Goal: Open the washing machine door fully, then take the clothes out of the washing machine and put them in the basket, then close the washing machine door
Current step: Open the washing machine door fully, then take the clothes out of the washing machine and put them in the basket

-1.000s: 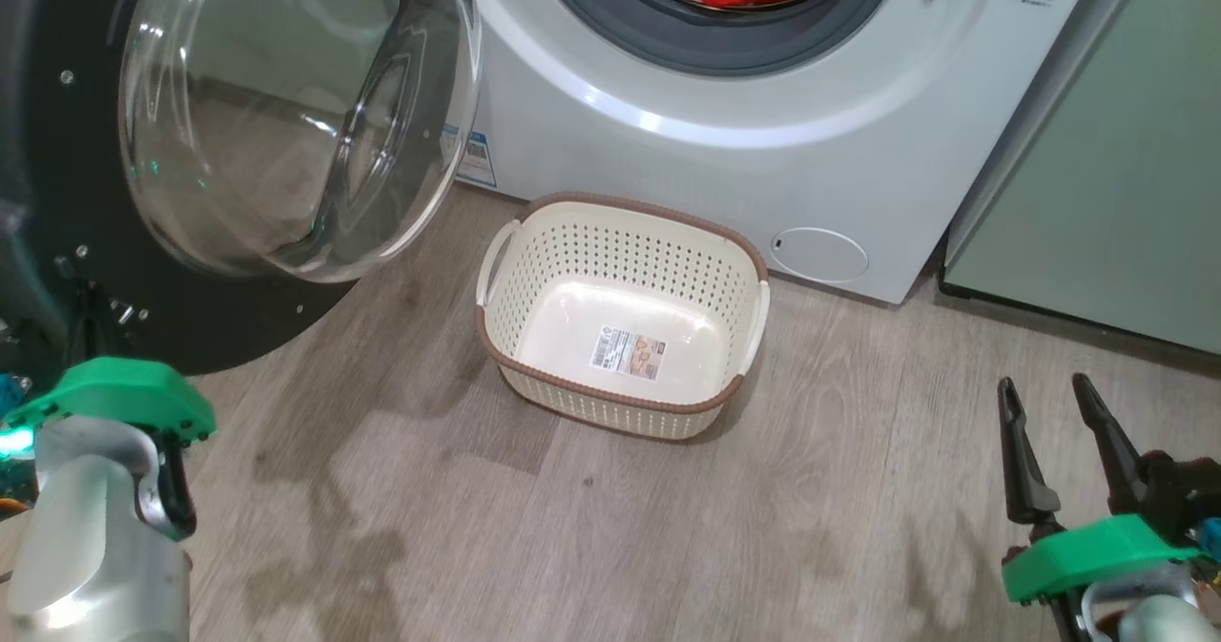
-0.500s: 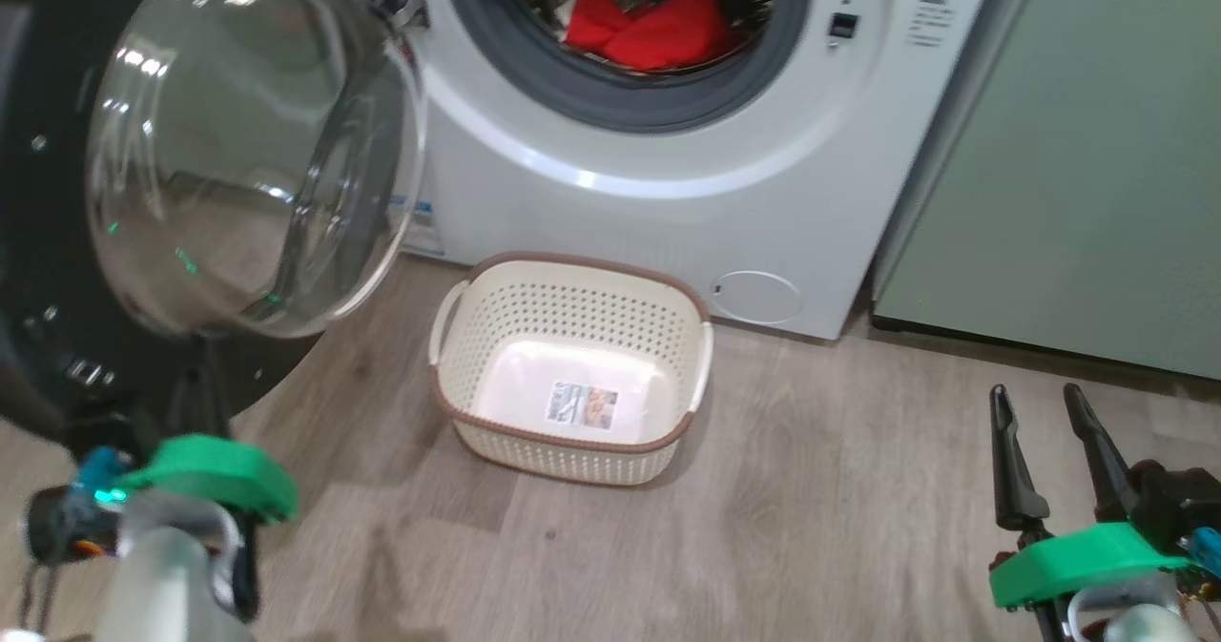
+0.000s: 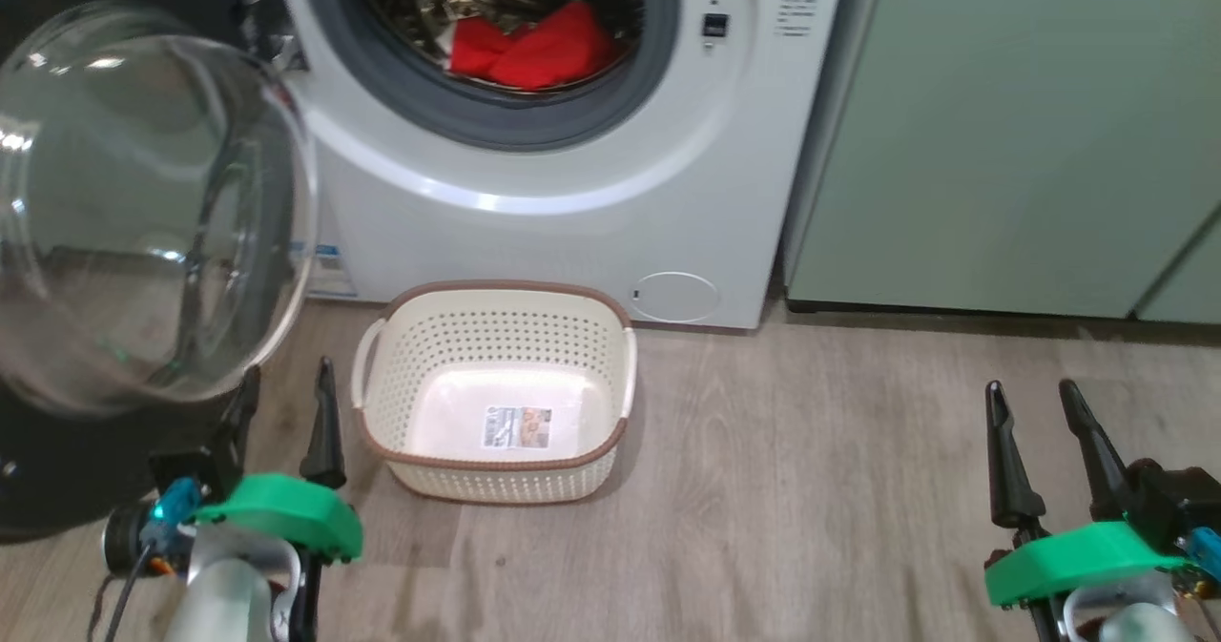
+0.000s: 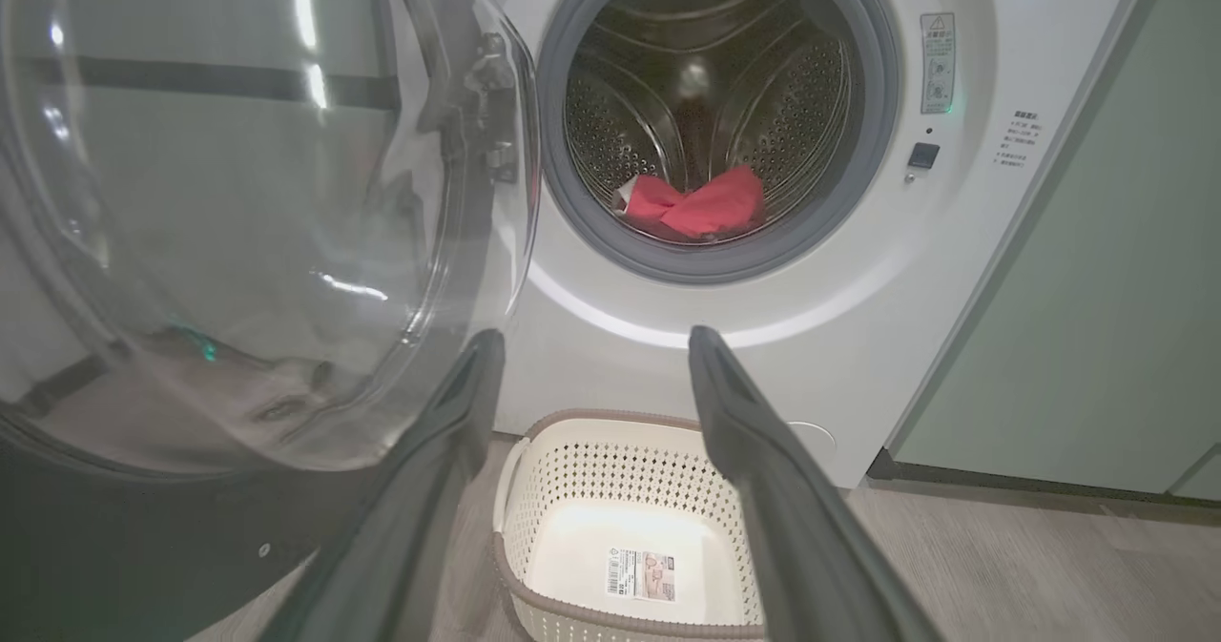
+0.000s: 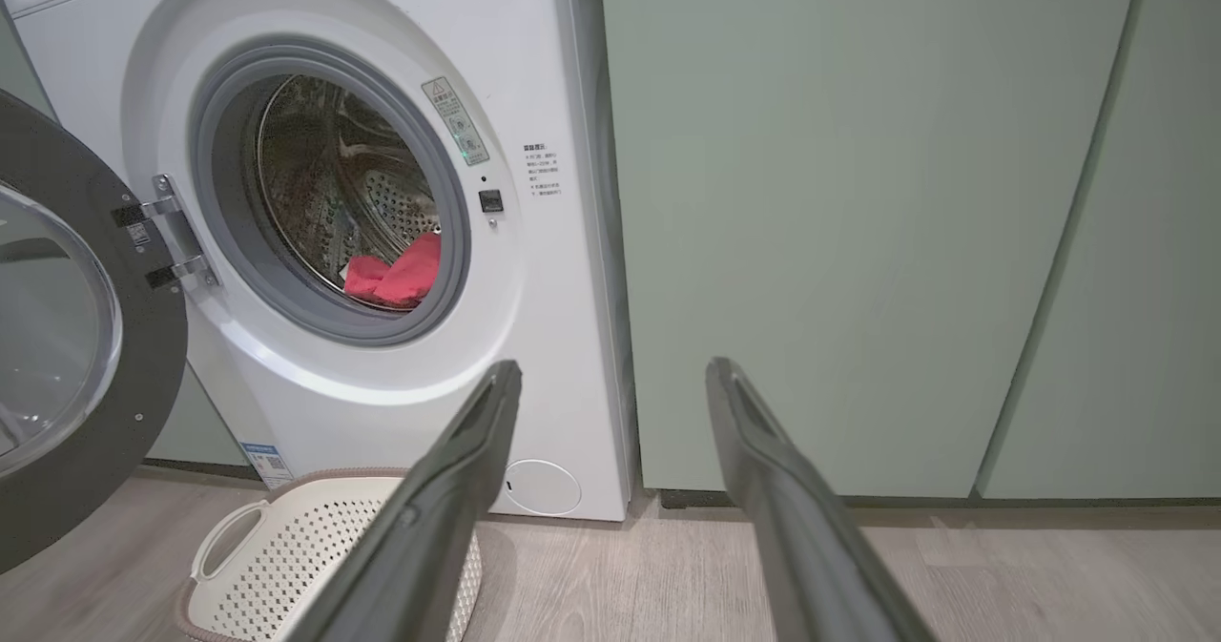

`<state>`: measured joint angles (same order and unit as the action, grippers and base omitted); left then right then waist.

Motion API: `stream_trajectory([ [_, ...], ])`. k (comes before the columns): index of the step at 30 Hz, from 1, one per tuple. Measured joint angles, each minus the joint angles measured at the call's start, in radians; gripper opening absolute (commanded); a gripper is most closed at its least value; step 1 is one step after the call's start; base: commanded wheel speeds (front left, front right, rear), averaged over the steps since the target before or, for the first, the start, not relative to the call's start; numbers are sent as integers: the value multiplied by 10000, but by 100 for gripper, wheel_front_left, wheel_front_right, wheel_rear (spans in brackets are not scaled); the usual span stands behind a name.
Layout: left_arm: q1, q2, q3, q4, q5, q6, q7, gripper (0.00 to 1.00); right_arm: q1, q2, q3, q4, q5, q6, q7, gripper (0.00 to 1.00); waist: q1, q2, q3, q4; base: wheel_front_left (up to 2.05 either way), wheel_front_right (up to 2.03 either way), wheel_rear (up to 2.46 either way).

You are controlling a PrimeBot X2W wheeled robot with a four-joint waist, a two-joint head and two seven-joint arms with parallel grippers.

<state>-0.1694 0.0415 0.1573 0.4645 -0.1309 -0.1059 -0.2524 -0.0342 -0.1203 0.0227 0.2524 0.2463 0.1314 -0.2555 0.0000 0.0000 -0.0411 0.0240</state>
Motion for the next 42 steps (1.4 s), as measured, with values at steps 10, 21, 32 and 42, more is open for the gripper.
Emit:
stream_trajectory([
  [10,401,-27,-198,61,-288,-8,0,100,382,127,-127,-63,-33,0,0,100,0,0,-96,-647,0,0,0],
  [21,462,-31,-272,-291,-291,-50,0,100,382,132,-224,-73,-33,-2,0,100,0,0,-129,-738,0,0,0],
  [32,452,-31,-606,165,-552,-117,0,100,381,157,-238,-73,-81,-2,0,100,0,0,-64,-632,4,-4,0],
  [42,421,-31,-803,384,-702,-184,0,100,379,169,-211,-67,-81,0,0,100,0,0,39,-647,104,-104,0],
])
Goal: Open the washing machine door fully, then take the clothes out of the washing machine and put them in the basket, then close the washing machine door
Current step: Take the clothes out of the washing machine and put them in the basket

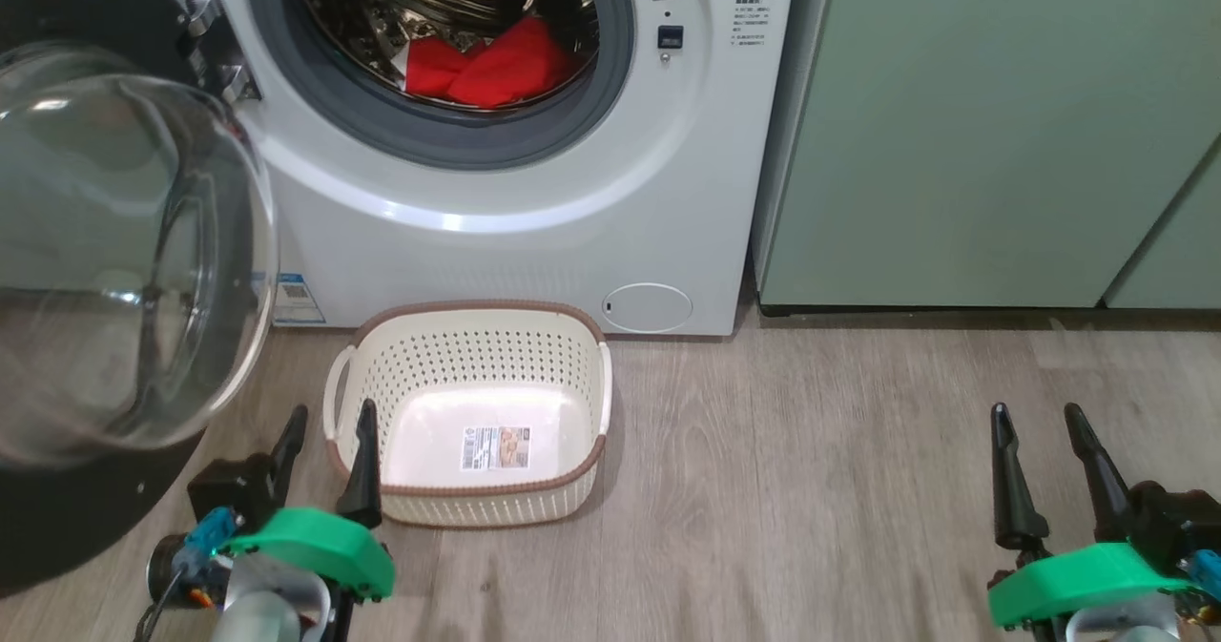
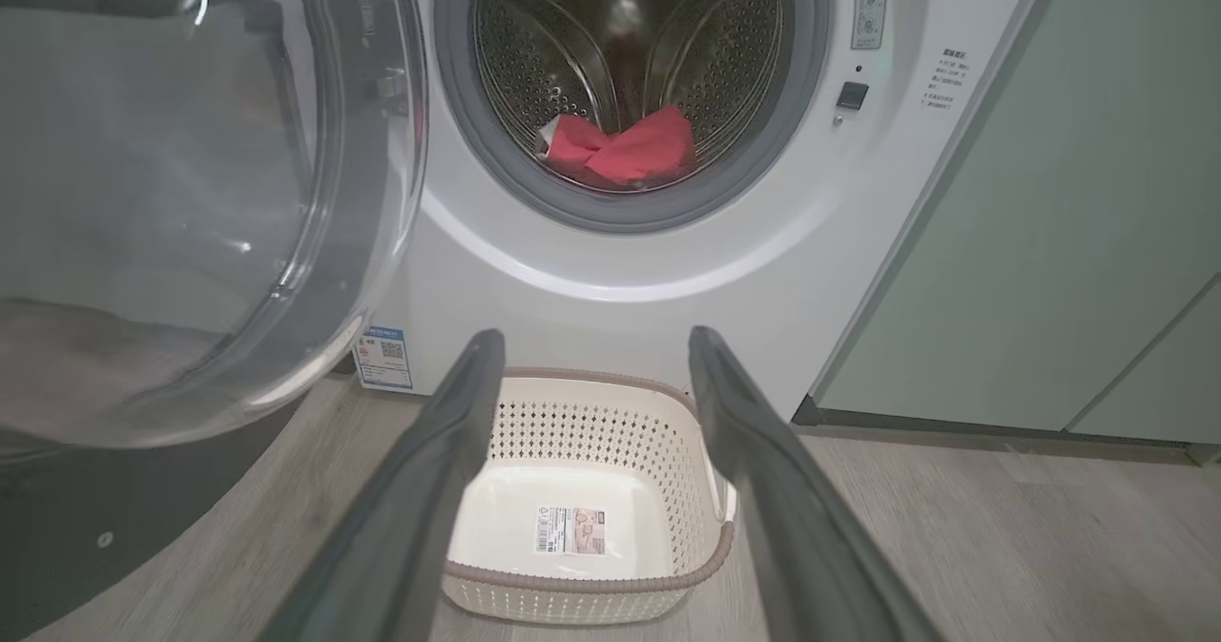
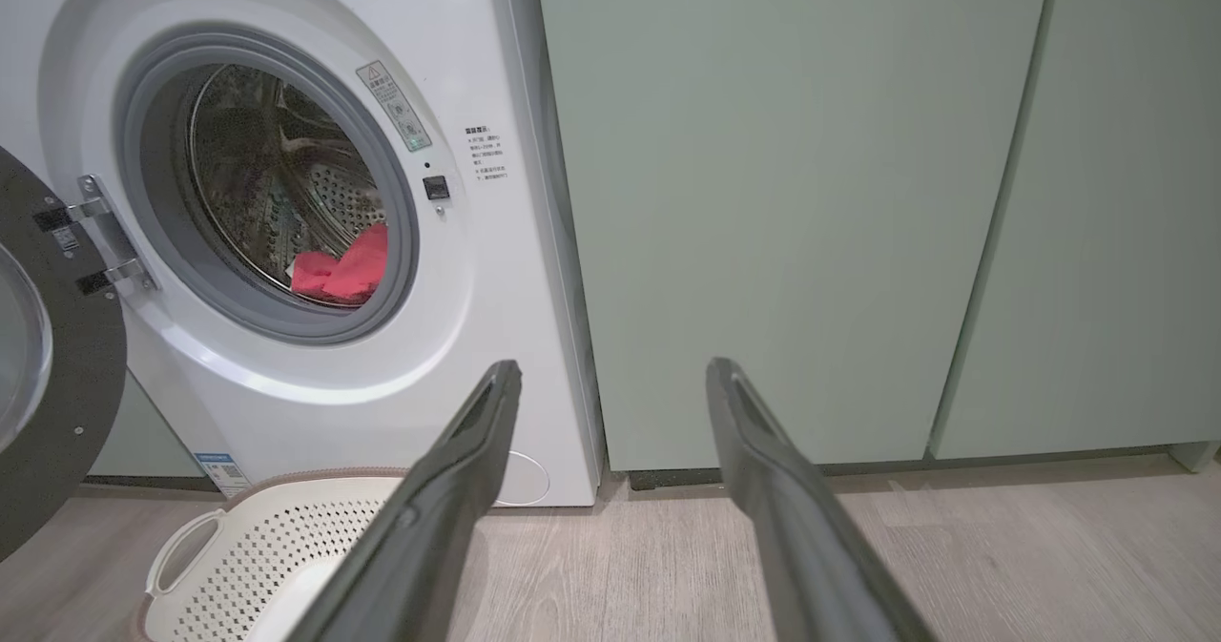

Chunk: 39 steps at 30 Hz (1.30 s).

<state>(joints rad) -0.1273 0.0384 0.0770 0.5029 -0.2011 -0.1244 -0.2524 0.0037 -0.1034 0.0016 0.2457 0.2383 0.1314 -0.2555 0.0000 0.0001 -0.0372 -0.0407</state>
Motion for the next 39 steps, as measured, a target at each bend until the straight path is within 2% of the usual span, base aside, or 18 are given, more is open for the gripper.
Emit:
stream_trajectory([
  [14,-236,-4,-58,0,12,0,2,100,-25,27,2,4,-8,-2,0,100,0,0,149,162,197,-197,0],
  [25,-233,-6,-94,96,46,119,0,100,-57,33,86,6,-8,-2,0,100,0,0,199,224,67,-67,0],
  [32,-407,2,-508,1902,378,556,6,100,-57,29,259,4,-8,-2,0,100,0,0,390,114,0,0,0],
  [39,-2501,196,-865,3118,616,550,552,100,-244,-10,562,-4,-8,0,0,100,0,0,1019,-133,0,0,0],
])
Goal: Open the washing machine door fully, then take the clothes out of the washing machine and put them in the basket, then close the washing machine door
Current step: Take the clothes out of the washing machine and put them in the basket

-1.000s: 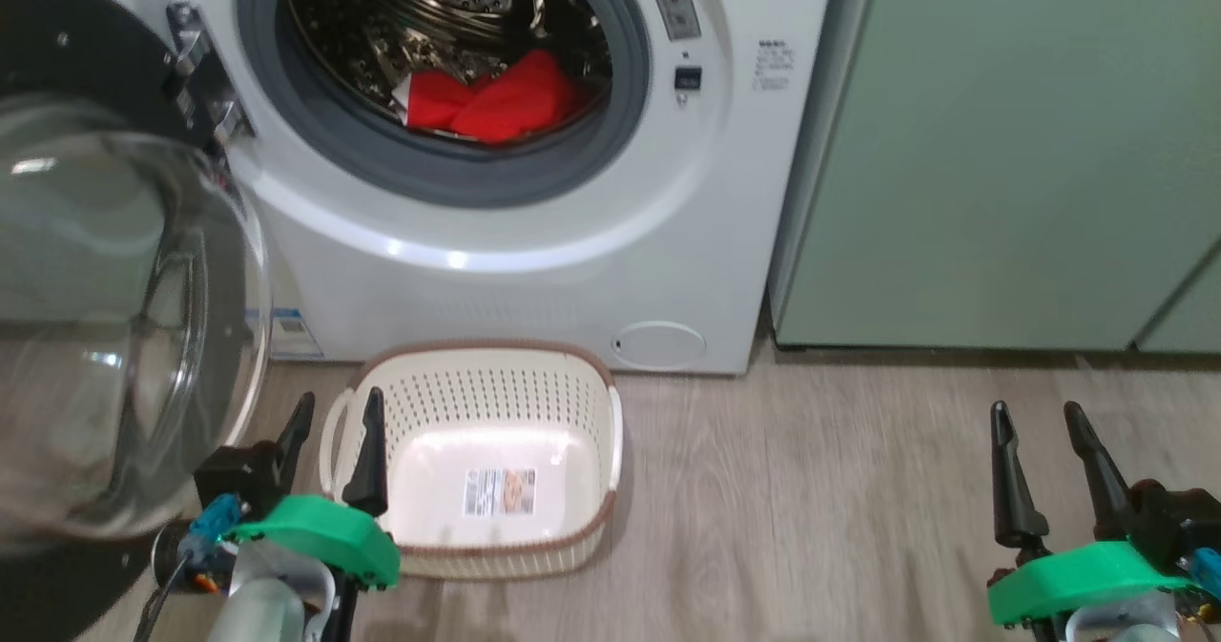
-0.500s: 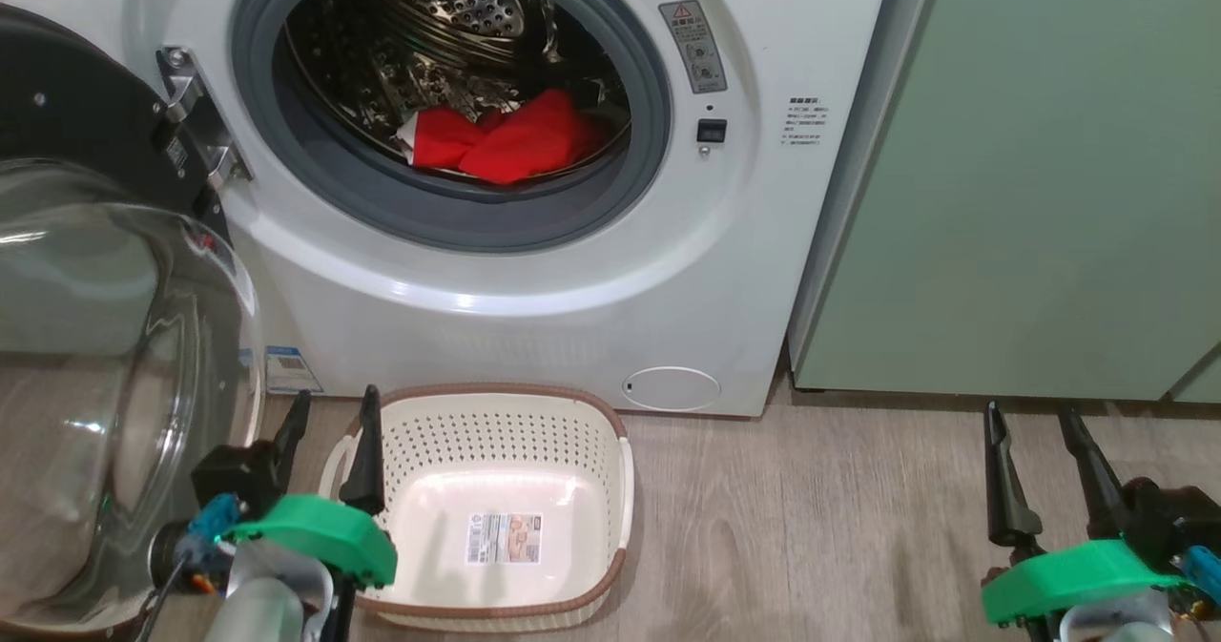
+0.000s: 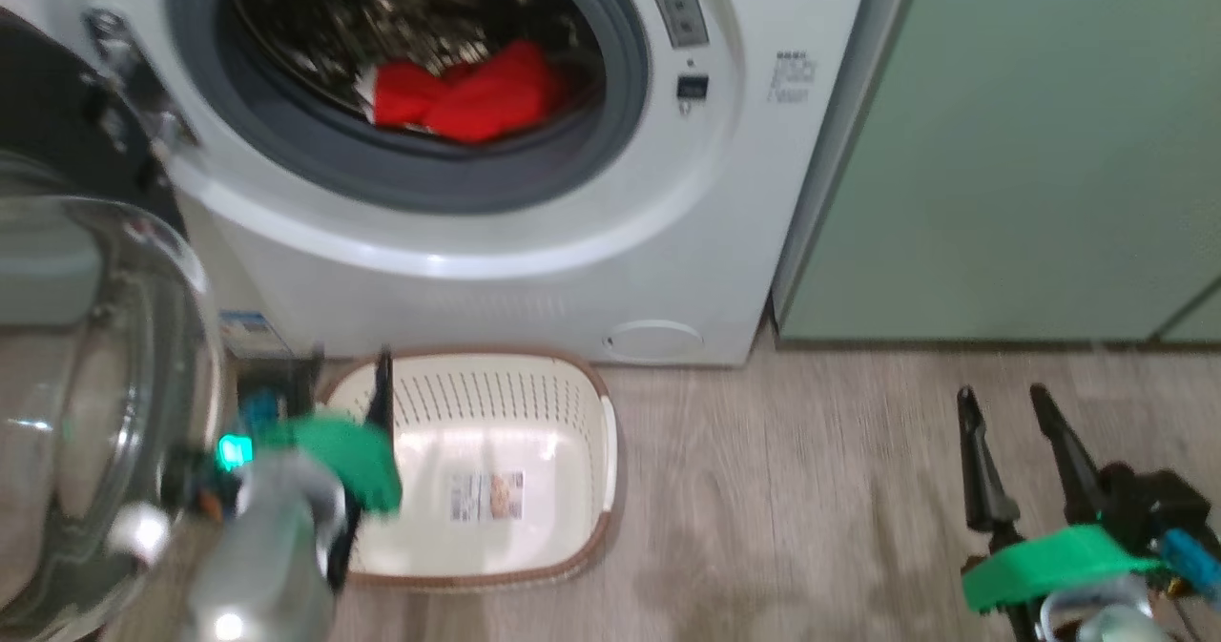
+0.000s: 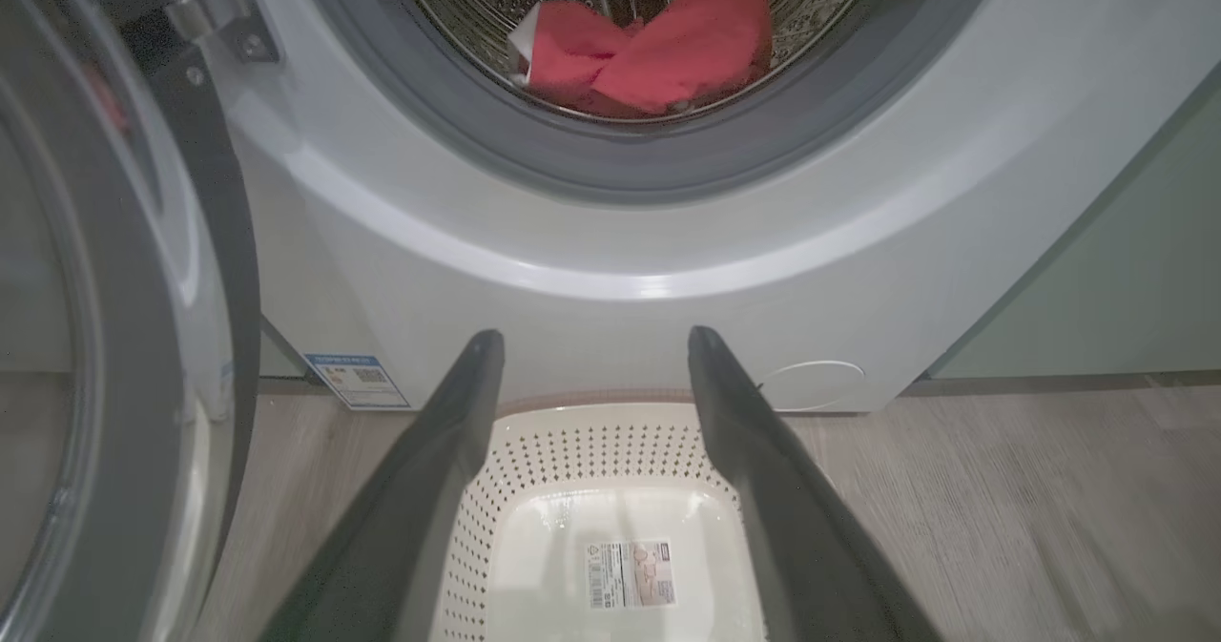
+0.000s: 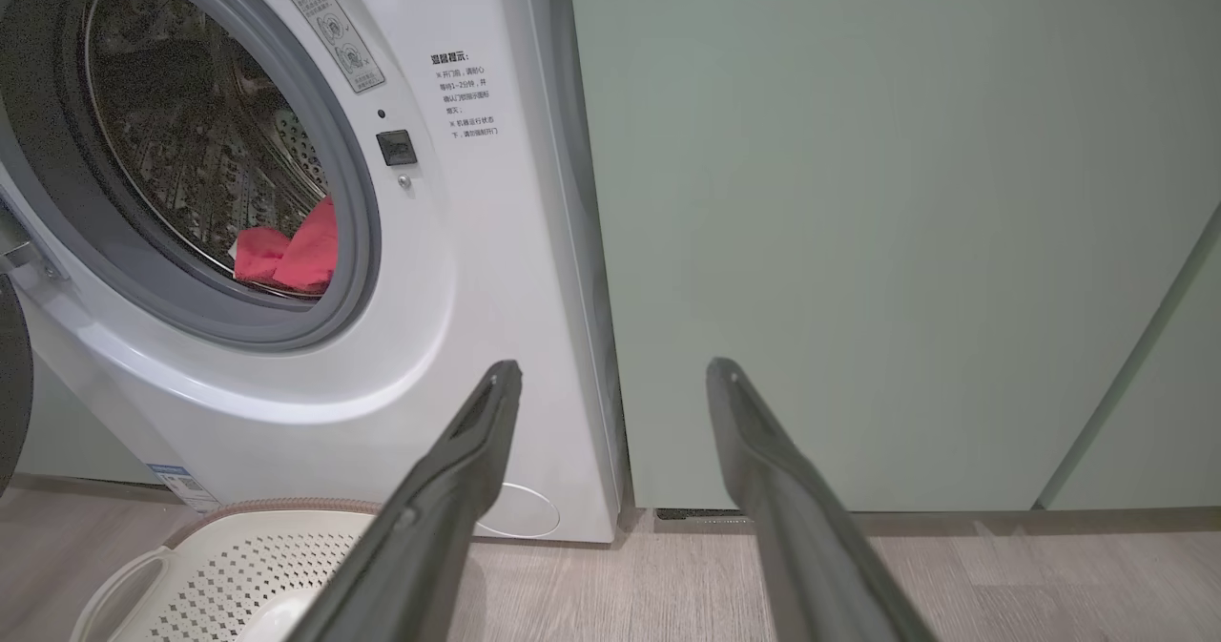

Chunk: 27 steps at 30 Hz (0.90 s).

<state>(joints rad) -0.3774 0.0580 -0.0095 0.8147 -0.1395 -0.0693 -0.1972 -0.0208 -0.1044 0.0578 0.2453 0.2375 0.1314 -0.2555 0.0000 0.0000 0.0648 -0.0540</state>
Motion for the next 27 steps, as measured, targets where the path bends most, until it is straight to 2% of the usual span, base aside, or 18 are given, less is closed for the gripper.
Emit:
stream_trajectory([
  [9,-3413,412,-23,1256,-146,-104,2531,100,-1001,-46,59,-102,2,0,0,100,0,0,1362,-485,0,0,0],
  [15,-5570,612,-19,1804,-249,-109,3822,100,-1451,-121,132,-121,13,-2,-2,100,0,0,2210,-854,0,0,0],
  [21,-7243,1076,81,2487,-410,38,4627,100,-2131,-146,345,-238,15,0,-2,100,0,0,3017,-1252,0,0,0],
  [27,-8465,1329,-63,3104,-272,107,4984,100,-2658,-151,364,-303,15,0,-2,100,1,0,3926,-1574,0,0,0],
])
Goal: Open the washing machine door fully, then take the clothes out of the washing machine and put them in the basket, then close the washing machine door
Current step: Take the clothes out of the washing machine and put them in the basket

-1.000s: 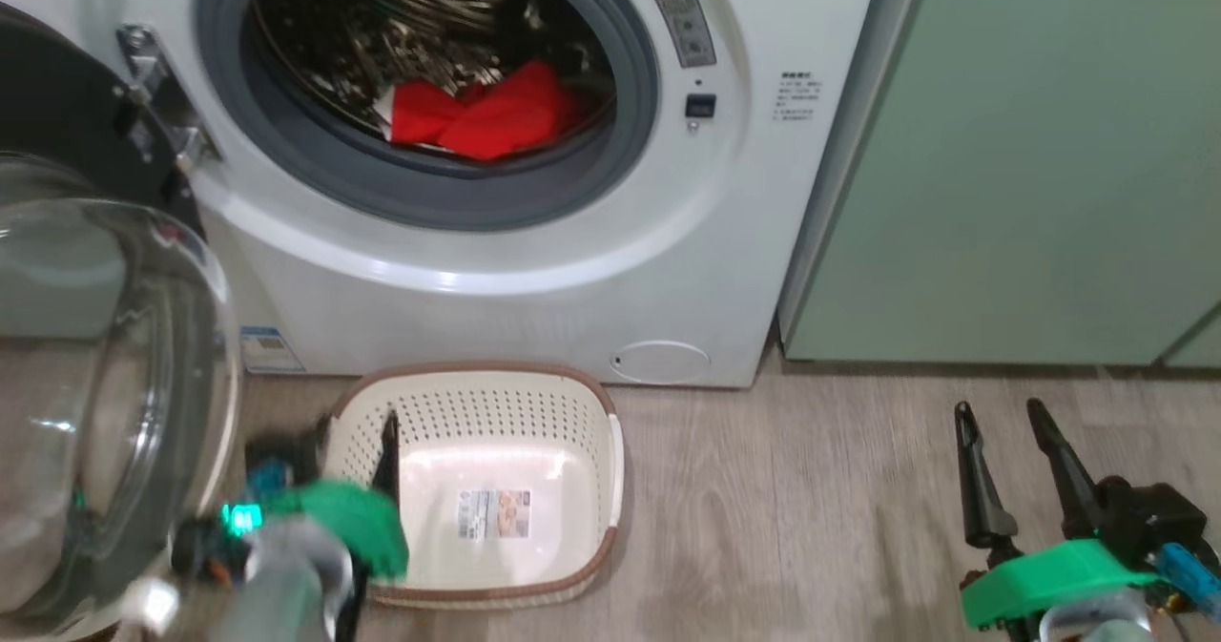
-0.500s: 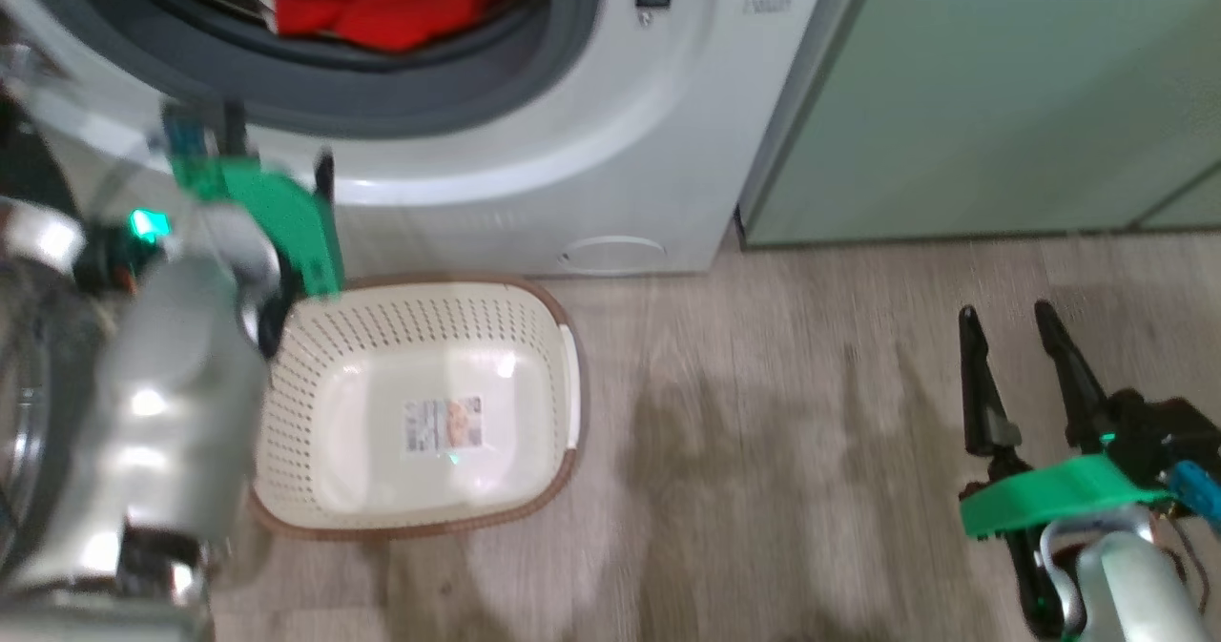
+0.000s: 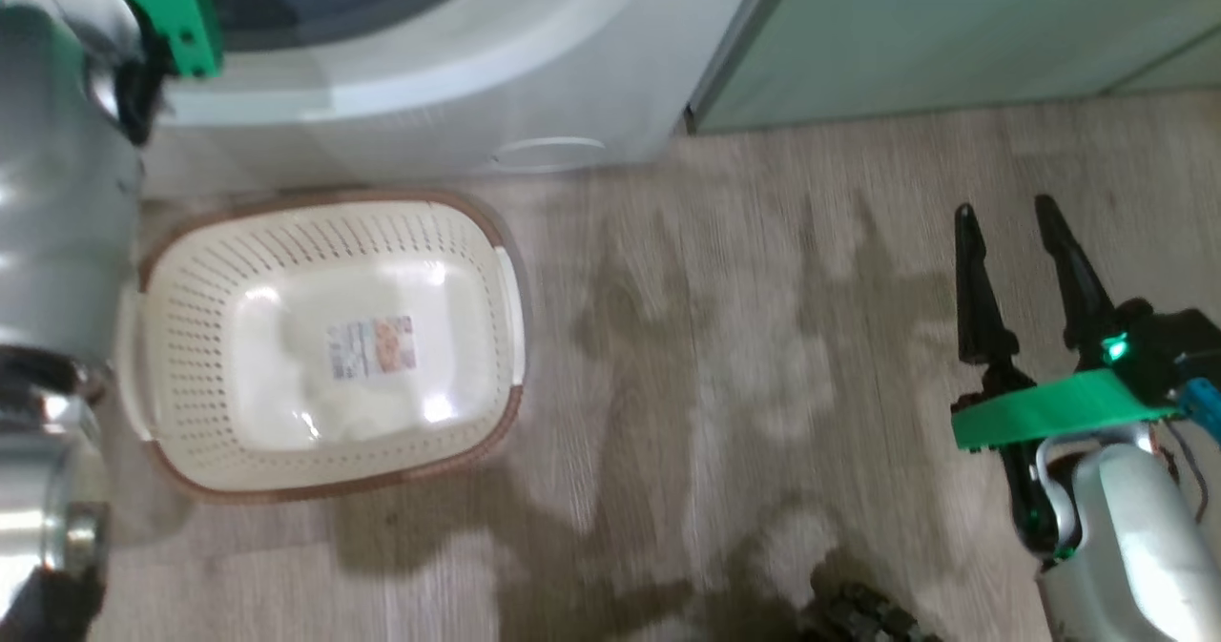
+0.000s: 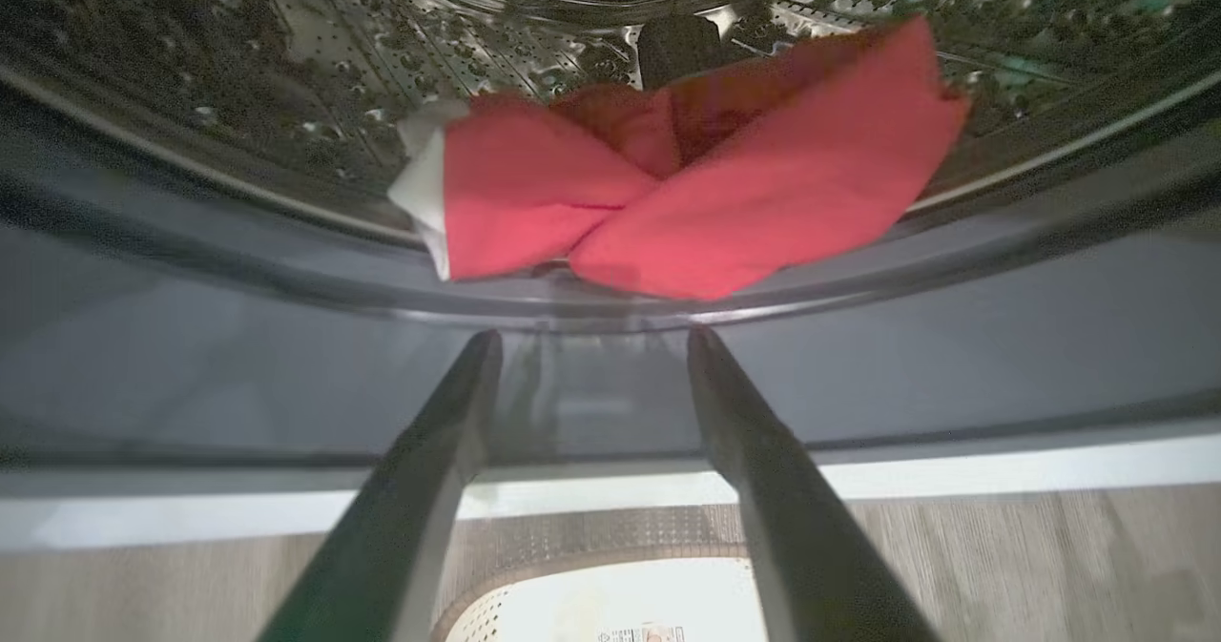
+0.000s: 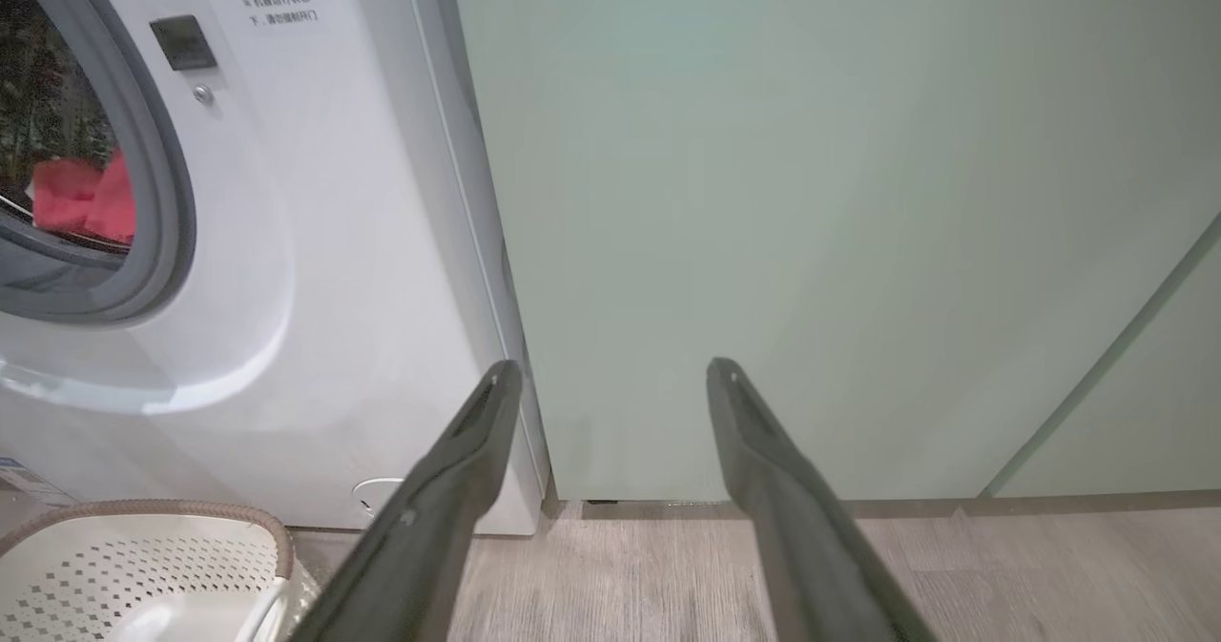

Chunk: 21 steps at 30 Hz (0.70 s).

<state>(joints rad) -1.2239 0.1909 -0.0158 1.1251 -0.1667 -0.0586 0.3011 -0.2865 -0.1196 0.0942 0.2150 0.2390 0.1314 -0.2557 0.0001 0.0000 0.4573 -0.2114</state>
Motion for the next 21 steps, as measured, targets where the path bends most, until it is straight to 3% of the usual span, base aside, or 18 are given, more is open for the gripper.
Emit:
stream_trajectory([
  [21,-2757,913,-608,936,606,897,-368,100,-733,219,173,-251,86,0,0,100,1,0,2010,-744,0,0,0],
])
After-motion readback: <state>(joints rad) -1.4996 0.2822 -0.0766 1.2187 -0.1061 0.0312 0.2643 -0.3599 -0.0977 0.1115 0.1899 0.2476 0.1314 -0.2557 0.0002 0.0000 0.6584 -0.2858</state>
